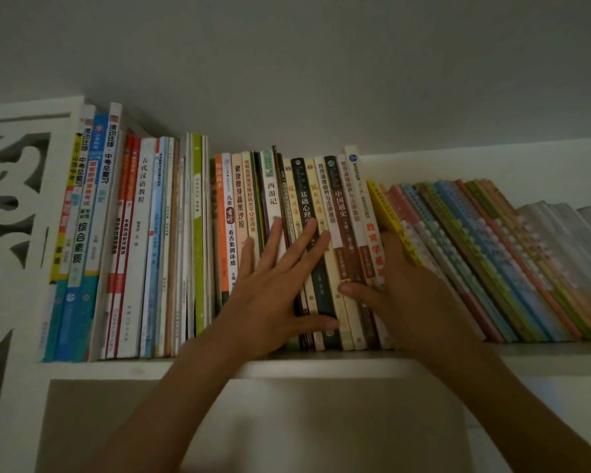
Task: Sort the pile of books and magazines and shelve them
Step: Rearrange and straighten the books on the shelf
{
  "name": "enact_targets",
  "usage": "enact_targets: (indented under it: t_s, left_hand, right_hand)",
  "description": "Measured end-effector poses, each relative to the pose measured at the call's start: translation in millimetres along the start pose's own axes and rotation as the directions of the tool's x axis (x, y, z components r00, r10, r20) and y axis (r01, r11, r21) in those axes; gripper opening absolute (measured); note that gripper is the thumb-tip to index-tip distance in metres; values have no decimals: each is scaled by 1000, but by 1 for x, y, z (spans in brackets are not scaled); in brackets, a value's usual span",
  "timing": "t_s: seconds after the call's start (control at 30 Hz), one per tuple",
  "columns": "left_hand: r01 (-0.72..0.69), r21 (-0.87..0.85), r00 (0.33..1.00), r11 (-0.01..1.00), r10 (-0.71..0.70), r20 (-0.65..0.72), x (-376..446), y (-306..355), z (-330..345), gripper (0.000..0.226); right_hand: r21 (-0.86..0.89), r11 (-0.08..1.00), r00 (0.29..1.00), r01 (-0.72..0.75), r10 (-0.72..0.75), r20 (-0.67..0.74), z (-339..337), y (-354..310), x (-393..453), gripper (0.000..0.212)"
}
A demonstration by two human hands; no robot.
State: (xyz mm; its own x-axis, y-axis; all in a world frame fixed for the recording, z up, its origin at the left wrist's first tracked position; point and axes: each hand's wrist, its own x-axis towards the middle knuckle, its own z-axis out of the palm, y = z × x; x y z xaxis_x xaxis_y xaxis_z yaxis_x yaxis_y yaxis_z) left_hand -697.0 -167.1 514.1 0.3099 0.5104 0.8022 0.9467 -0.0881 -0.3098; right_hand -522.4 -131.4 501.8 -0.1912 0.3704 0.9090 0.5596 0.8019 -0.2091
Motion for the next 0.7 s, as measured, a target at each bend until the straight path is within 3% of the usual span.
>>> enact_targets:
  t_s: [0.13, 0.27, 0.37, 0.53, 0.7]
  left_hand:
    - [19, -17, 998, 1000, -20, -61, -1, 8, 6, 106]
    - [92, -86, 985, 992, -103, -140, -2, 22, 10, 109]
    - [26, -26, 988, 999, -29, -150, 3, 30, 16, 105]
    - [35, 47, 993, 998, -29, -114, 9, 35, 14, 101]
    - [67, 22, 996, 998, -65, -55, 5, 42, 6, 104]
  right_hand:
    - [19, 1000, 999, 17, -17, 43, -5, 4, -2, 69]
    - [6, 1000, 971, -13, 11, 238, -29, 13, -2, 56]
    - [12, 1000, 943, -27, 21, 333, -35, 16, -5, 74]
    - [134, 991, 984, -16, -8, 178, -23, 17, -8, 83]
    - [339, 936, 968, -98, 12, 249, -20, 16, -18, 67]
